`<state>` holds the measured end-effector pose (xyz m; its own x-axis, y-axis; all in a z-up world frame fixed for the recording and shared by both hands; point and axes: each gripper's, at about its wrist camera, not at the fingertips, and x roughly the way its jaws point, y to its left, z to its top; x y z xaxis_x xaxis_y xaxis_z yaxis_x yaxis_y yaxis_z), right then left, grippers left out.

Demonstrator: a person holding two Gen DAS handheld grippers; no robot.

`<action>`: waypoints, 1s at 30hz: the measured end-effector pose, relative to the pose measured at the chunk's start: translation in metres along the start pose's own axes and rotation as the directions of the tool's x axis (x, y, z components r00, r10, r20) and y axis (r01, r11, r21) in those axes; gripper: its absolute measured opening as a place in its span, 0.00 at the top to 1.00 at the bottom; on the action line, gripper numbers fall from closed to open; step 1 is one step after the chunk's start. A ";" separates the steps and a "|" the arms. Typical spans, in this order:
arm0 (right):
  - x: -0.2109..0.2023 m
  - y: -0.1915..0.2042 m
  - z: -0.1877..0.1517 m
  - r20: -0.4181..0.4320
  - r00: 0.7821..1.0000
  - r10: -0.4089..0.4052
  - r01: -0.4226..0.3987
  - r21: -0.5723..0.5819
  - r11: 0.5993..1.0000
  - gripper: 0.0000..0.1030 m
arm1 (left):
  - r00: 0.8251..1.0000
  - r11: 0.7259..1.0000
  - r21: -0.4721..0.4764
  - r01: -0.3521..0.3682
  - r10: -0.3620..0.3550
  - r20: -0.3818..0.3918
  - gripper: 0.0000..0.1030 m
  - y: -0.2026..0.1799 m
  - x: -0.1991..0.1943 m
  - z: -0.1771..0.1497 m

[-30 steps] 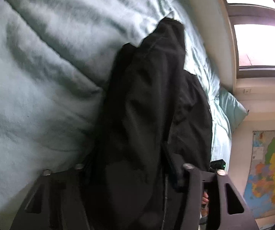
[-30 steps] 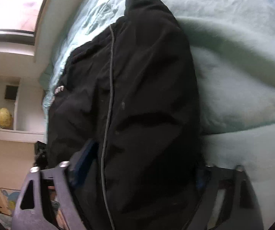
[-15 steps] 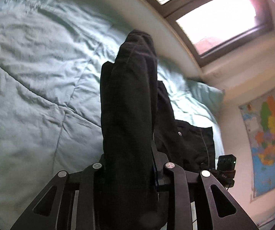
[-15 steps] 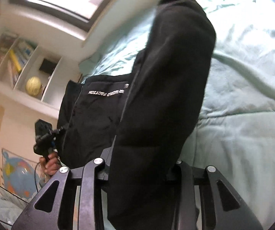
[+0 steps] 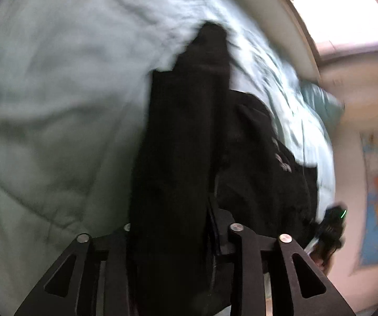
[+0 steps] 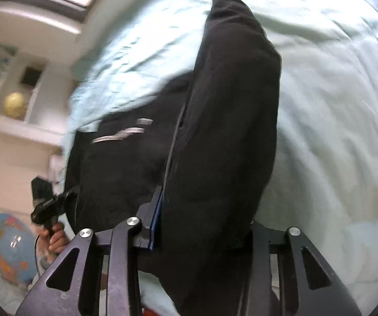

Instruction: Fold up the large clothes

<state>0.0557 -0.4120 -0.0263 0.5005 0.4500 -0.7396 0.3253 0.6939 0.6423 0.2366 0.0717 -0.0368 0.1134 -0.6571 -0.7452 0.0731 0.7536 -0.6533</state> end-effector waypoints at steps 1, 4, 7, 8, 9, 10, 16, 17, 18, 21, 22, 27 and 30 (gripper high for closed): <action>0.001 -0.009 -0.003 0.003 1.000 -0.007 0.007 0.027 1.000 0.53 | 1.000 0.999 -0.051 0.019 -0.020 -0.005 0.59 0.015 0.001 0.002; 0.001 -0.032 -0.005 0.000 0.999 -0.051 0.050 0.095 0.994 0.46 | 0.999 0.995 -0.095 0.015 -0.018 -0.032 0.43 0.045 0.002 0.012; -0.006 -0.044 -0.007 0.007 0.996 -0.093 0.091 0.135 0.987 0.42 | 0.999 0.998 -0.064 -0.027 0.026 -0.025 0.43 0.044 -0.018 0.018; -0.012 -0.048 -0.008 0.008 0.994 -0.106 0.103 0.151 0.983 0.42 | 0.998 0.997 -0.041 -0.061 0.061 -0.008 0.43 0.039 -0.025 0.021; -0.020 -0.053 -0.012 0.007 0.992 -0.126 0.123 0.159 0.980 0.42 | 0.994 0.994 -0.005 -0.107 0.107 0.018 0.43 0.031 -0.038 0.022; -0.027 -0.052 -0.012 0.017 0.986 -0.166 0.162 0.160 0.974 0.42 | 0.987 0.988 0.037 -0.153 0.152 0.044 0.44 0.020 -0.049 0.023; -0.054 0.029 -0.021 0.096 0.949 -0.301 0.307 -0.064 0.949 0.42 | 0.974 0.923 0.310 -0.227 0.207 0.095 0.45 -0.064 -0.060 0.009; -0.049 0.039 -0.022 0.096 0.943 -0.318 0.328 -0.110 0.938 0.40 | 0.971 0.906 0.350 -0.238 0.221 0.087 0.45 -0.078 -0.049 0.000; -0.037 0.058 -0.027 0.098 0.932 -0.349 0.361 -0.170 0.917 0.39 | 0.969 0.896 0.370 -0.245 0.234 0.076 0.45 -0.085 -0.040 -0.006; -0.001 0.077 -0.036 0.076 0.909 -0.410 0.416 -0.240 0.877 0.39 | 0.959 0.880 0.392 -0.270 0.280 0.032 0.45 -0.090 -0.003 -0.023; 0.011 0.074 -0.040 0.059 0.904 -0.423 0.424 -0.247 0.871 0.40 | 0.954 0.879 0.388 -0.275 0.299 -0.002 0.45 -0.085 0.010 -0.030; 0.045 0.064 -0.055 0.023 0.867 -0.498 0.485 -0.271 0.831 0.37 | 0.915 0.853 0.376 -0.362 0.403 -0.032 0.45 -0.068 0.051 -0.033; 0.056 0.059 -0.051 0.006 0.861 -0.509 0.496 -0.234 0.836 0.37 | 0.911 0.852 0.368 -0.371 0.411 -0.031 0.45 -0.069 0.049 -0.028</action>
<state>0.0617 -0.3171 -0.0404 0.2701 0.0306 -0.9623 0.3324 0.9351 0.1230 0.2096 -0.0129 -0.0317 0.1027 -0.2900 -0.9515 0.3850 0.8936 -0.2308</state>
